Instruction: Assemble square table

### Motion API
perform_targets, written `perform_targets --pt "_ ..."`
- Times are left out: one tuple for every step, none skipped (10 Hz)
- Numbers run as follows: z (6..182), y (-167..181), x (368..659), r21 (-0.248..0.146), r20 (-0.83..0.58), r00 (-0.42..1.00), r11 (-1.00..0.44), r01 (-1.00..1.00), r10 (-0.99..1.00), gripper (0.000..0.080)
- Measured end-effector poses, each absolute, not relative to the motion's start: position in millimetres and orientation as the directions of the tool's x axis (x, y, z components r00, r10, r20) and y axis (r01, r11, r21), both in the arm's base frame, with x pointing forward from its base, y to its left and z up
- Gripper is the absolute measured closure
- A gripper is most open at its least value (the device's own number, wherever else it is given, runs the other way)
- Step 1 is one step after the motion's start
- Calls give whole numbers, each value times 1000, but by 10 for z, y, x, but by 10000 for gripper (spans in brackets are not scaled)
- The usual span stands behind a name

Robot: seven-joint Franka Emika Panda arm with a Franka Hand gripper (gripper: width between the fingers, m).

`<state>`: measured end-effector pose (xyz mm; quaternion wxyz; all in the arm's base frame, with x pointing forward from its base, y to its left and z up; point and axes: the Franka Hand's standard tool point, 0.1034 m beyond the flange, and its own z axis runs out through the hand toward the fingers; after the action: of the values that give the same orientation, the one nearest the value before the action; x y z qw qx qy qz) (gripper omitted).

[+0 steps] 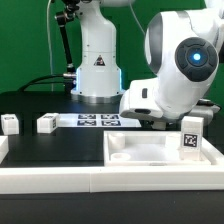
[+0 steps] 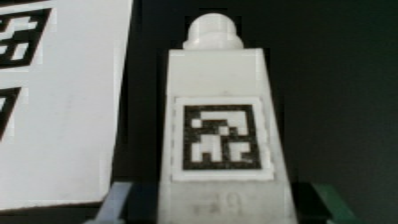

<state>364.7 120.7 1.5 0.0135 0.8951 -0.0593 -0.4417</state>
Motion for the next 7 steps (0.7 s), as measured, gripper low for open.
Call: perform_targets --pt "15 1198 3651 77 -789 603 -992 -96 -120 511" --pt "17 1181 3664 77 -788 604 -992 -99 -121 511" --pt "29 1157 3696 77 -785 607 -992 -102 -123 511" --pt "75 1109 3740 68 -784 610 -993 -101 -116 511" --pt "211 1022 3828 50 -789 607 -994 -101 -102 511" --pt "344 933 3938 36 -786 610 -993 -109 -95 511" --pt "453 848 4026 25 -781 617 -993 -118 -93 511"
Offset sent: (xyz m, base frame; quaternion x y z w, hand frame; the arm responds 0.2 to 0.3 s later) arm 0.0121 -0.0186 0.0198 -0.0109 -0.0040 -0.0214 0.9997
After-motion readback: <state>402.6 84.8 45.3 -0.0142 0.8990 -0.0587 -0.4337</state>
